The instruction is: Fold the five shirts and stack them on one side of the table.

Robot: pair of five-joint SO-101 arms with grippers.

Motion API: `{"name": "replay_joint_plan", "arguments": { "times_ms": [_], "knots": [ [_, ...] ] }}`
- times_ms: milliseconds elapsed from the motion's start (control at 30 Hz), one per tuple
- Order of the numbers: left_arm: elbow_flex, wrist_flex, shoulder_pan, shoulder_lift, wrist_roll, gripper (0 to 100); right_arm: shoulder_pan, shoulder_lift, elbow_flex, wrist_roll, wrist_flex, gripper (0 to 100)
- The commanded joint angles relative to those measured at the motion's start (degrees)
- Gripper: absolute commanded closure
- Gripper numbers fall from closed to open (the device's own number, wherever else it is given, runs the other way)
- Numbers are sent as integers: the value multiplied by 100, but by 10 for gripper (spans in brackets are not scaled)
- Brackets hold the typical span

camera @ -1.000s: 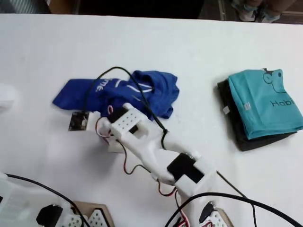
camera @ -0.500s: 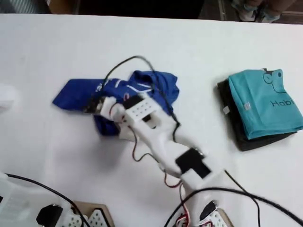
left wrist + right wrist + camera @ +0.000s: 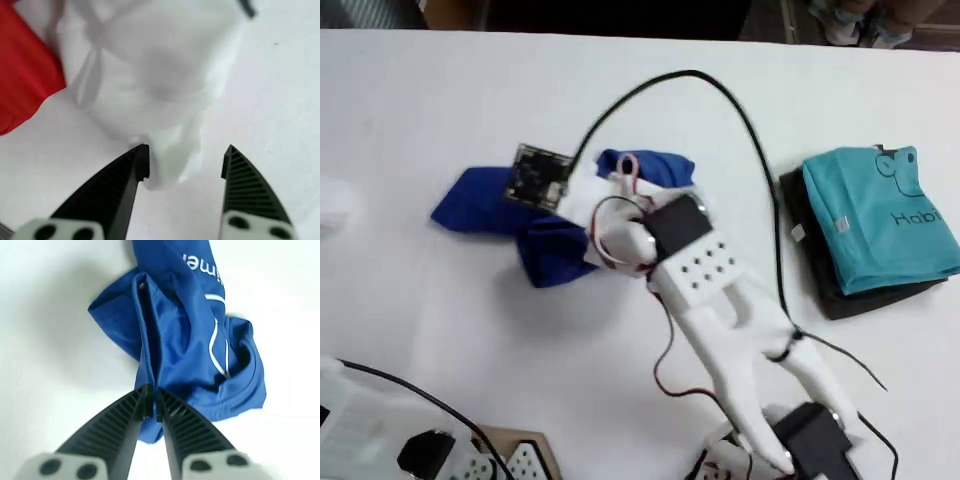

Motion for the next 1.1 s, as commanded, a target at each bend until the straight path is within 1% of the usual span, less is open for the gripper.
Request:
{"name": "replay_joint_plan", "arguments": {
  "times_ms": [0,133,267,500,567,667,800,900,1067],
  "knots": [
    [13,18,255,-53,35,740,127,-338,273,9,-31,977],
    [13,26,281,-53,35,740,163,-338,826,9,-514,977],
    [13,26,264,-53,18,740,163,-295,1073,9,-857,977],
    [22,26,264,-53,18,740,171,-286,1099,9,-910,978],
    [22,26,281,-53,18,740,136,-233,1266,-114,-954,977],
    [22,26,281,-53,18,740,110,75,1705,-440,-1376,975],
    [22,26,264,-53,18,740,-31,804,2189,-510,-2062,974],
    [13,26,255,-53,18,740,-259,1200,2180,-510,-2105,974],
    [13,18,237,-53,9,740,-620,1235,2180,-519,-1842,961]
  ]
}}
